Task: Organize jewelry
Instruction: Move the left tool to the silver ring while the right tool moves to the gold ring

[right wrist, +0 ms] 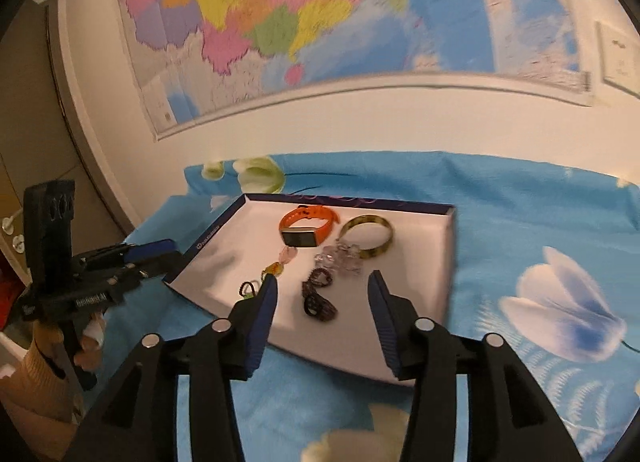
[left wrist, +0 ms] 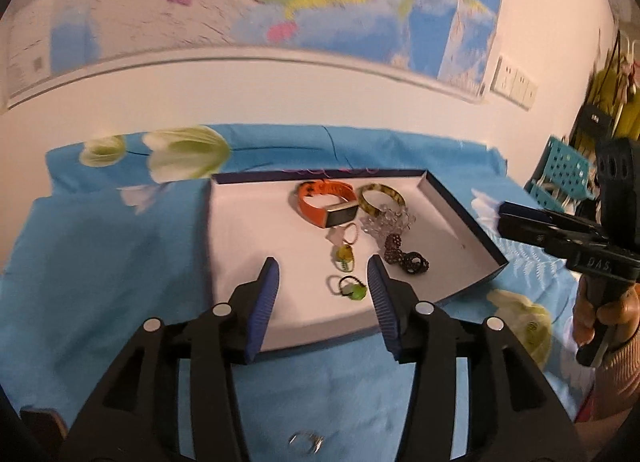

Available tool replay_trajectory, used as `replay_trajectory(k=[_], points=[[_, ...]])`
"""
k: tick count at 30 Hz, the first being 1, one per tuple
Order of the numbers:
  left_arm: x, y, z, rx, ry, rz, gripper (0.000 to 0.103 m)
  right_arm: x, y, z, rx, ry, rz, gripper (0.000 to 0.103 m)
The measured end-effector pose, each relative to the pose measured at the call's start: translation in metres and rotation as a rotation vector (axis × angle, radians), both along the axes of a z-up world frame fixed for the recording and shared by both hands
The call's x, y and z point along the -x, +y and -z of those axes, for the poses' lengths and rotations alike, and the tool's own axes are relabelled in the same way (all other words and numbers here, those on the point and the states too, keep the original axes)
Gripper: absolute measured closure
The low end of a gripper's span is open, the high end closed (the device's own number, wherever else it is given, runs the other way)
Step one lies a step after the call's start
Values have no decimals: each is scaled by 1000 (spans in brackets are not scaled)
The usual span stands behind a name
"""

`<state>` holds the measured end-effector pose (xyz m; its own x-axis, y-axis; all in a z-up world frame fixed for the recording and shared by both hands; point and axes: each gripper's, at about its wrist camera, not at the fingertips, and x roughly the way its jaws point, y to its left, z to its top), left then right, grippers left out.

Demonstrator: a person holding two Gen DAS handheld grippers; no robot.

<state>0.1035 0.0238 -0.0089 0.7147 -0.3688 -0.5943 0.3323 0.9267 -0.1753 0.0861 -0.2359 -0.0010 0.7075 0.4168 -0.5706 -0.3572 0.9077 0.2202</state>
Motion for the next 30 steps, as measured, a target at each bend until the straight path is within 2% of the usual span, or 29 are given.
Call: replay_trajectory(k=[4, 7, 14, 22, 30], points=[[18, 21, 0, 7, -5, -11, 57, 19, -24, 2, 12, 10, 49, 53], [30, 29, 6, 5, 10, -6, 57, 34, -42, 15, 40, 52, 92, 52], [57, 22, 28, -49, 50, 49, 55, 65, -70, 48, 56, 149, 158, 52], [76, 14, 39, -77, 58, 84, 54, 90, -49, 65, 91, 176, 77, 52], [91, 10, 44, -118, 64, 95, 54, 89, -33, 71, 124, 178, 53, 57]])
